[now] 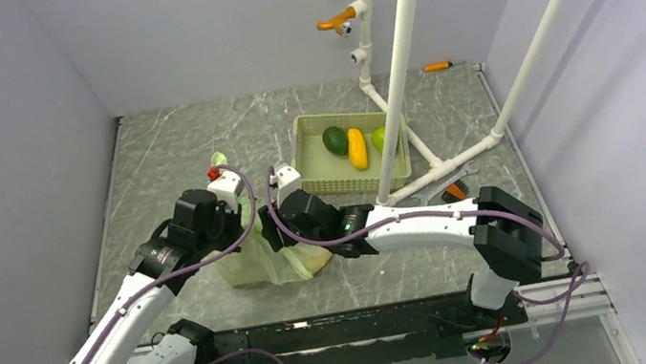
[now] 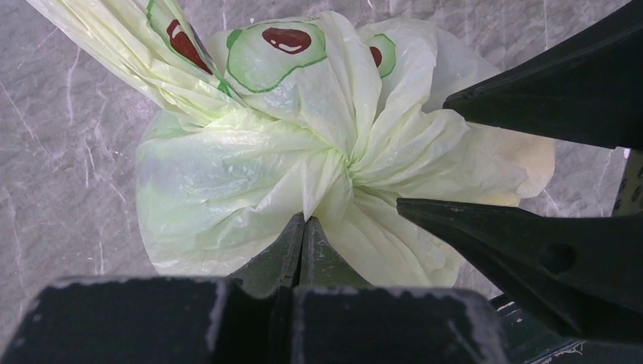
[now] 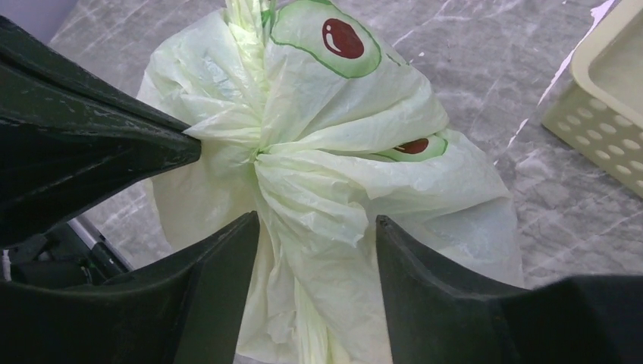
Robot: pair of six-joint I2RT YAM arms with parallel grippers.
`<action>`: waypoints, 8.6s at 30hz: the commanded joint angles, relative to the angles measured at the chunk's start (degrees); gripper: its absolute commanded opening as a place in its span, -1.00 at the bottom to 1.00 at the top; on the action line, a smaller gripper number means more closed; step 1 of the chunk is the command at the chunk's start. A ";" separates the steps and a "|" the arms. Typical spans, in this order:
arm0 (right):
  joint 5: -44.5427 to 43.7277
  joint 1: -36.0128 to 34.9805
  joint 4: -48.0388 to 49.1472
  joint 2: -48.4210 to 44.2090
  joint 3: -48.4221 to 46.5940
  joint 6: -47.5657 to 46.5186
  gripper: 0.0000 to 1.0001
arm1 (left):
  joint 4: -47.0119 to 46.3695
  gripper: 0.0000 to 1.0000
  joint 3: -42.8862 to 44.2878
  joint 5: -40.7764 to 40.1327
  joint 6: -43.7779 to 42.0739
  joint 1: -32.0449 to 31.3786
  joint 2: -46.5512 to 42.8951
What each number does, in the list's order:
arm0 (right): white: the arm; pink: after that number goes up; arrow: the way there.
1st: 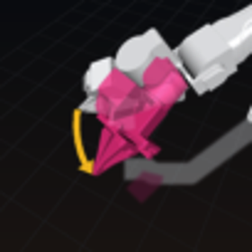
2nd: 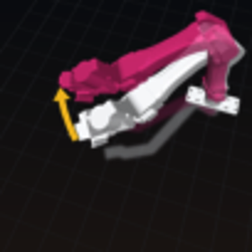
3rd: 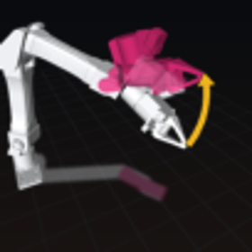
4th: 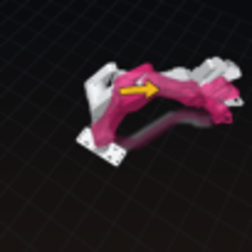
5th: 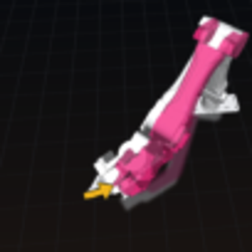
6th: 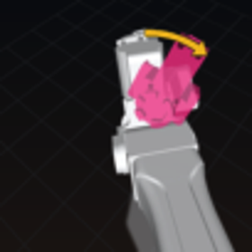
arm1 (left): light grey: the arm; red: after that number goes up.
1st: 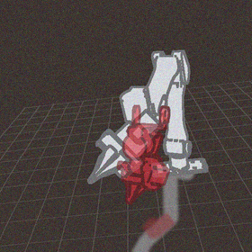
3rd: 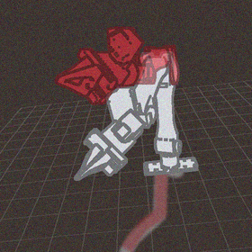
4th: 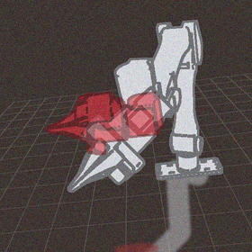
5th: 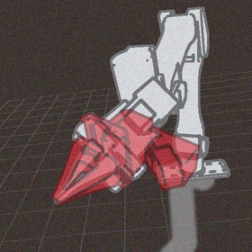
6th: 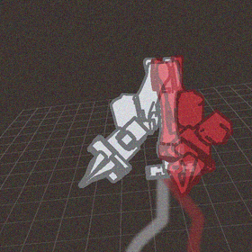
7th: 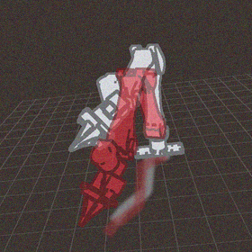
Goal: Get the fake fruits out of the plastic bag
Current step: Untie the plastic bag at the center of the board, then adjust the plastic bag at the center of the board.
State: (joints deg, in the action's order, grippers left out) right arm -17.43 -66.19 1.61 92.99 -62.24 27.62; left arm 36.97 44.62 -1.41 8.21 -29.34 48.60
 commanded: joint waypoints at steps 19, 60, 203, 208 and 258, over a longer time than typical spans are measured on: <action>-0.34 6.62 2.79 -17.52 17.98 4.34 -1.00 | 2.10 -1.00 0.60 -17.13 4.82 -0.17 -4.77; -24.52 -8.29 -2.55 4.12 -8.08 -27.09 -0.25 | 0.41 -1.00 0.02 -11.15 2.14 -0.18 -6.16; 19.71 15.64 17.56 -40.36 31.85 1.96 -1.00 | -21.56 -1.00 -0.75 -53.55 -7.08 -27.57 -20.48; 19.67 15.63 14.71 -46.99 36.38 0.55 -1.00 | -7.38 -1.00 0.98 -52.07 12.43 -27.44 -26.29; 5.52 3.23 -24.90 -19.47 -11.55 -10.65 0.33 | 1.26 0.99 20.02 -23.69 -0.81 -27.48 -14.28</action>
State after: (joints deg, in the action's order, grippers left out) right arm -11.66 -62.72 -23.97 74.98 -71.70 16.69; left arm 40.91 61.06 -24.53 11.27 -56.86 30.83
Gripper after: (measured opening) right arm 0.663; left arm 0.994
